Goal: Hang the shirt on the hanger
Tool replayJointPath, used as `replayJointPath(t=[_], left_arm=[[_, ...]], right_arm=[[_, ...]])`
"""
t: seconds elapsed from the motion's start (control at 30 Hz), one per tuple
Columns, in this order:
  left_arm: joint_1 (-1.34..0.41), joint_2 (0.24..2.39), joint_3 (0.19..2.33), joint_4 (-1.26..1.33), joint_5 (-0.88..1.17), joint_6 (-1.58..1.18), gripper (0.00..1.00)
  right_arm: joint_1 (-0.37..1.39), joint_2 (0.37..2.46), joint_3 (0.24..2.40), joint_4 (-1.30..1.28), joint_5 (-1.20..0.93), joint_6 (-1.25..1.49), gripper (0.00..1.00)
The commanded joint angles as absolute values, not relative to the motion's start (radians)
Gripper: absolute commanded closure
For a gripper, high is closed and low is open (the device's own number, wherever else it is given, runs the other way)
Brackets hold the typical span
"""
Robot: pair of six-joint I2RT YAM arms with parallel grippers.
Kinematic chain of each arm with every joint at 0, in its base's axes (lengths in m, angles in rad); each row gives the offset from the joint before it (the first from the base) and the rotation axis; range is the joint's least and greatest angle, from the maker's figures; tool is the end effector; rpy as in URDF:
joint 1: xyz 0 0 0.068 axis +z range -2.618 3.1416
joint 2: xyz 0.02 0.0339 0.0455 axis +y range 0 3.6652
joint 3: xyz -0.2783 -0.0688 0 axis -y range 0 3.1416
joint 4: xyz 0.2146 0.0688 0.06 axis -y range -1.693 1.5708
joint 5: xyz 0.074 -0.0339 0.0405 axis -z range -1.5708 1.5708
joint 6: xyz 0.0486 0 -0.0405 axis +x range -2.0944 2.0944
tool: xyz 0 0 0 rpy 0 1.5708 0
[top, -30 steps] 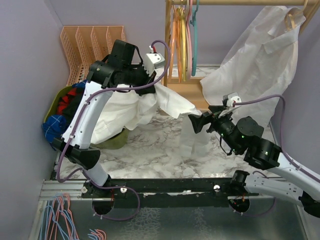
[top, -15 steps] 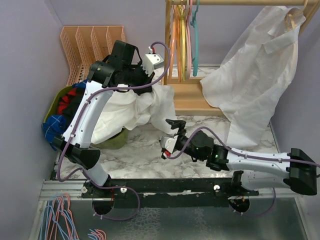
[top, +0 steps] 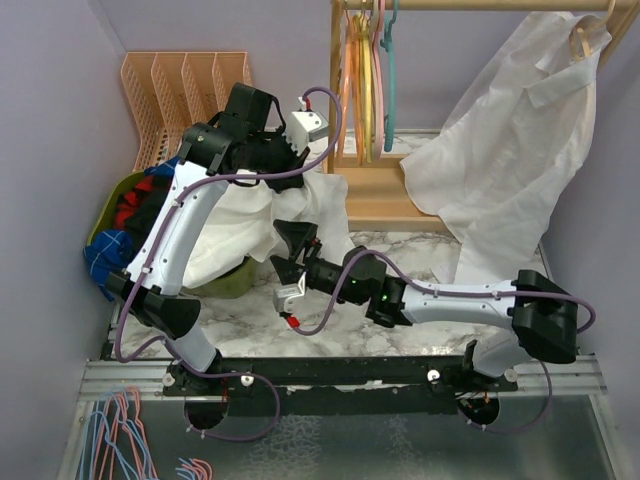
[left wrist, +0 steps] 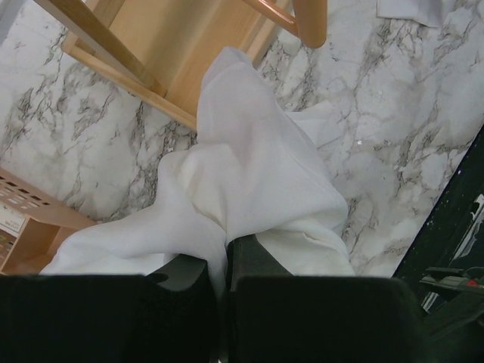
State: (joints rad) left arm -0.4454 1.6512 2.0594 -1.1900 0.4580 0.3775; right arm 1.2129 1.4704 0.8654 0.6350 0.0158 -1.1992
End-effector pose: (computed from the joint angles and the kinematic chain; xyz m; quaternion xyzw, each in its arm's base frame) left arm 0.2605 -0.1482 0.4483 0.4395 0.7892 -0.2222 0.3670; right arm 0.1147 0.3044 0.3214 -0.6486 0.2537 -0.0006 0.7176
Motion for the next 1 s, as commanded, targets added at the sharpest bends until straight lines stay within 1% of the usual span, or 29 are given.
replayJointPath(t=[0.0, 0.23, 0.33, 0.5, 0.63, 0.8, 0.9, 0.93, 0.97], left_arm=[[-0.446, 1.632, 2.072, -1.183, 0.437, 0.388, 1.00], [-0.446, 1.621, 2.068, -1.186, 0.442, 0.384, 1.00], [-0.446, 1.615, 2.066, -1.195, 0.456, 0.386, 1.00], [-0.448, 1.612, 2.057, -1.205, 0.464, 0.384, 1.00], [-0.448, 1.602, 2.062, -1.211, 0.460, 0.388, 1.00], [-0.449, 1.583, 2.034, -1.213, 0.462, 0.396, 1.00], [-0.451, 1.576, 2.017, -1.222, 0.473, 0.405, 1.00], [-0.452, 1.575, 2.016, -1.229, 0.476, 0.408, 1.00], [-0.453, 1.576, 2.015, -1.236, 0.479, 0.410, 1.00]], right_arm=[[1.222, 1.529, 0.912, 0.594, -0.032, -1.267, 0.00], [1.227, 1.429, 0.900, 0.417, 0.005, -1.231, 0.00], [1.227, 1.434, 0.859, 0.465, 0.074, -1.291, 0.00], [1.226, 1.566, 0.891, 0.600, 0.147, -1.417, 0.00], [1.220, 1.678, 0.955, 0.590, 0.190, -1.502, 0.01], [1.215, 1.731, 0.973, 0.658, 0.216, -1.570, 0.02], [1.215, 1.752, 0.978, 0.797, 0.229, -1.638, 0.08], [1.215, 1.756, 0.982, 0.842, 0.234, -1.663, 0.14], [1.216, 1.756, 0.981, 0.915, 0.231, -1.677, 0.23]])
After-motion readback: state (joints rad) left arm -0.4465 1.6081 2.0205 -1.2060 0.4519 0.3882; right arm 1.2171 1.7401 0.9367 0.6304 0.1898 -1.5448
